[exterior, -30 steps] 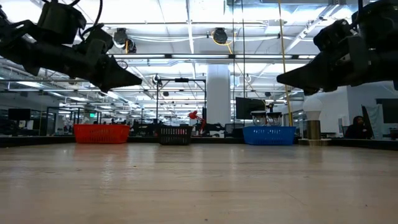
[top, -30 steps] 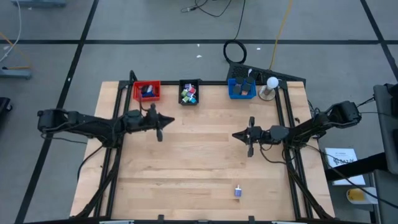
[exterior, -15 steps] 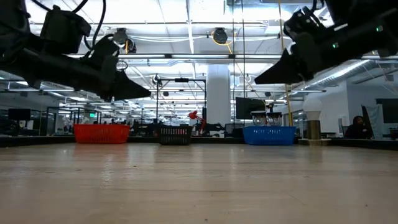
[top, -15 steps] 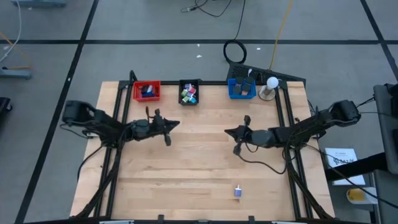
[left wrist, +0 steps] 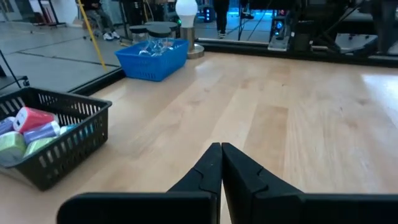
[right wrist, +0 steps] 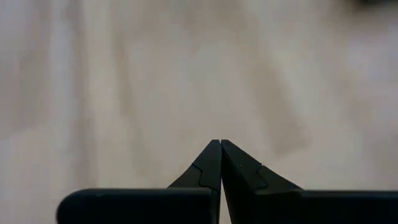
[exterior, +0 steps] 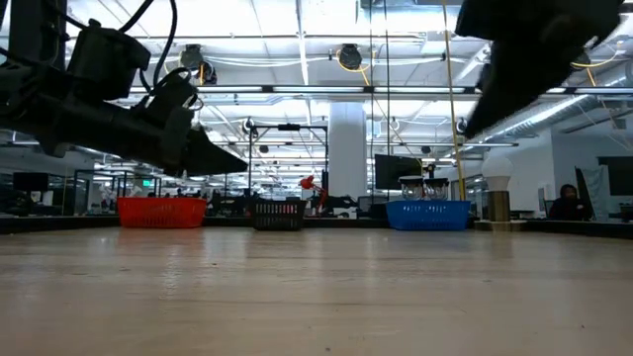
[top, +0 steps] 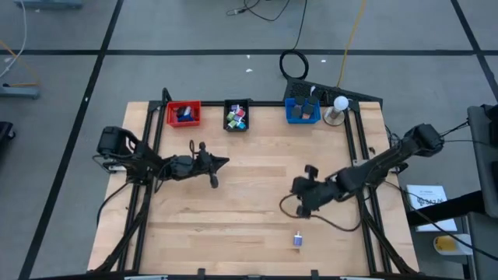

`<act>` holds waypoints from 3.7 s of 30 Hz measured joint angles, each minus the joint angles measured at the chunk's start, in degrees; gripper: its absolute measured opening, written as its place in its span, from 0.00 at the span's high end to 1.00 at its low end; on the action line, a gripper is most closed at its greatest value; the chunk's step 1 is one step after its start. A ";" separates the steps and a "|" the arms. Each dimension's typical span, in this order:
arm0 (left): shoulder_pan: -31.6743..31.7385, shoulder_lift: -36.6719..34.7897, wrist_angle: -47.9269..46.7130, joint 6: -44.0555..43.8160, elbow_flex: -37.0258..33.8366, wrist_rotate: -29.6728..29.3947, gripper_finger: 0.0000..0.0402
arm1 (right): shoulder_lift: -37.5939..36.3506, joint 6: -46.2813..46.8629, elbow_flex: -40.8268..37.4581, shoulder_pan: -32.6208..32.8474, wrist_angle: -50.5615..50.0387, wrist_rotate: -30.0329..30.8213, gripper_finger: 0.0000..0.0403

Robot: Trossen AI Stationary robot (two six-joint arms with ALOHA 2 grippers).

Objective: Pick & Place Office items
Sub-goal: Put the blue charger adapter head into the black bin

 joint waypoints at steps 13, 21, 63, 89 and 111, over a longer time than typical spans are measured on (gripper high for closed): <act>0.02 -0.02 -1.56 0.23 0.98 0.02 0.97 | 16.29 7.10 14.62 10.39 -16.19 -14.99 0.87; 0.02 -0.02 -1.66 0.25 0.98 0.02 0.94 | 19.96 -1.35 20.25 15.77 -14.48 -16.43 0.60; 0.02 -0.02 -4.70 -0.01 0.93 0.02 0.94 | 27.25 24.10 25.92 16.43 -23.15 -29.22 0.47; 0.02 -0.02 -5.02 -0.79 0.93 0.02 0.94 | 27.28 66.63 16.15 18.31 -14.99 -34.50 0.47; 0.02 -0.02 -5.05 -1.47 0.93 0.04 0.94 | 22.85 28.67 15.41 6.19 -14.04 -29.30 0.69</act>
